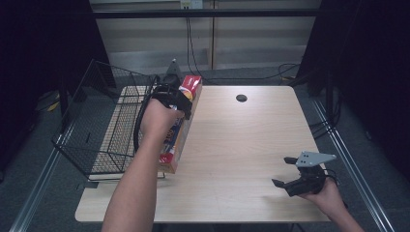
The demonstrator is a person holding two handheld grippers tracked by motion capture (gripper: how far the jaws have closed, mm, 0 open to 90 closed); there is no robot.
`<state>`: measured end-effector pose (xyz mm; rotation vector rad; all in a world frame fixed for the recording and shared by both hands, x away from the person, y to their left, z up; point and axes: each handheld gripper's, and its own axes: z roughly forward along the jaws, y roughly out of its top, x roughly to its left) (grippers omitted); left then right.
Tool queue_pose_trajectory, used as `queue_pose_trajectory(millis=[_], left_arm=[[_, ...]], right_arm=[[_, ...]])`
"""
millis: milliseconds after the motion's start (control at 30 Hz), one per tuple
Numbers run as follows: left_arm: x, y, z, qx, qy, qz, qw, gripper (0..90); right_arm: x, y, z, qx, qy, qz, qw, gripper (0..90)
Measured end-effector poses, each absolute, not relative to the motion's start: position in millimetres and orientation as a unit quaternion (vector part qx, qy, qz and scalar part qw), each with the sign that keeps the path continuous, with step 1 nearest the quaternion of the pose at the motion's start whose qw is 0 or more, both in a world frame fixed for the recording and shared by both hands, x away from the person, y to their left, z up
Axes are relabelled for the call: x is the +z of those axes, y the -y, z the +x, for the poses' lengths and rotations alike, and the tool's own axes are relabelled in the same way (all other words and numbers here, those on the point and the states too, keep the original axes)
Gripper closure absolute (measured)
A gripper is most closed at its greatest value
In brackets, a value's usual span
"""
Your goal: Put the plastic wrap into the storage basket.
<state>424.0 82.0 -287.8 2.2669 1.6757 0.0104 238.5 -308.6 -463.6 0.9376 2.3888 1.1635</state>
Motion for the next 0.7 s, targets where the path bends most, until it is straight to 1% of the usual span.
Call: queue_pose_trajectory(millis=[700], left_arm=[[-268.2,-101.1,425.3,0.013,-0.603,0.781,0.162,44.7]], right_arm=[[-463.7,307.9,238.3,0.407,-0.838,0.325,0.161,7.6]])
